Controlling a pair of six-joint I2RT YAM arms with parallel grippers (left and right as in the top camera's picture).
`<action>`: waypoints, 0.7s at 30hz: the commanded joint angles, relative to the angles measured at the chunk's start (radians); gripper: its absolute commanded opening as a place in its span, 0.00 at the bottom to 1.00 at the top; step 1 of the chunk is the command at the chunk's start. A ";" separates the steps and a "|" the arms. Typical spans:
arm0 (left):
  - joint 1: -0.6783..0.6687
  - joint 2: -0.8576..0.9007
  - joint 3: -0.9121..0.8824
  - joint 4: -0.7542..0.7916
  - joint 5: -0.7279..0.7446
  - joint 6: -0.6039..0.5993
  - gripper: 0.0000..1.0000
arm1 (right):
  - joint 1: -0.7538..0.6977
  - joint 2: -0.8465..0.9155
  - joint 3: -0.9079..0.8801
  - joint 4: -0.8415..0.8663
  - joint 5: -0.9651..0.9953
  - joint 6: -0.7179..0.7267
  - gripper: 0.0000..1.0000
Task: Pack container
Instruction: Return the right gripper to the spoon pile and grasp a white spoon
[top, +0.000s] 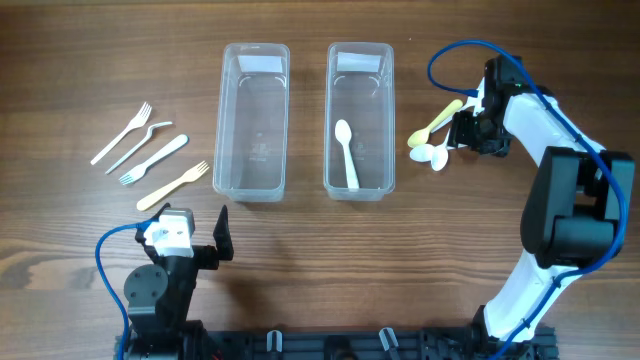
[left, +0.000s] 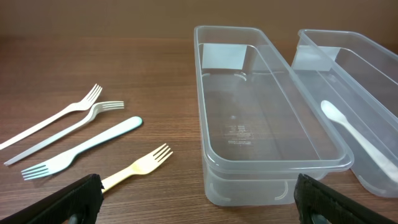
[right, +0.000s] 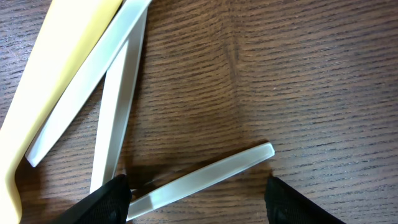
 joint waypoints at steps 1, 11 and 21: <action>-0.004 -0.007 -0.005 0.004 0.016 0.019 1.00 | 0.006 0.038 0.000 -0.001 -0.020 0.019 0.69; -0.004 -0.007 -0.005 0.004 0.016 0.019 1.00 | 0.006 -0.037 0.005 -0.029 0.053 0.109 0.68; -0.004 -0.007 -0.005 0.004 0.016 0.019 1.00 | 0.005 -0.043 0.007 -0.021 0.052 0.254 0.68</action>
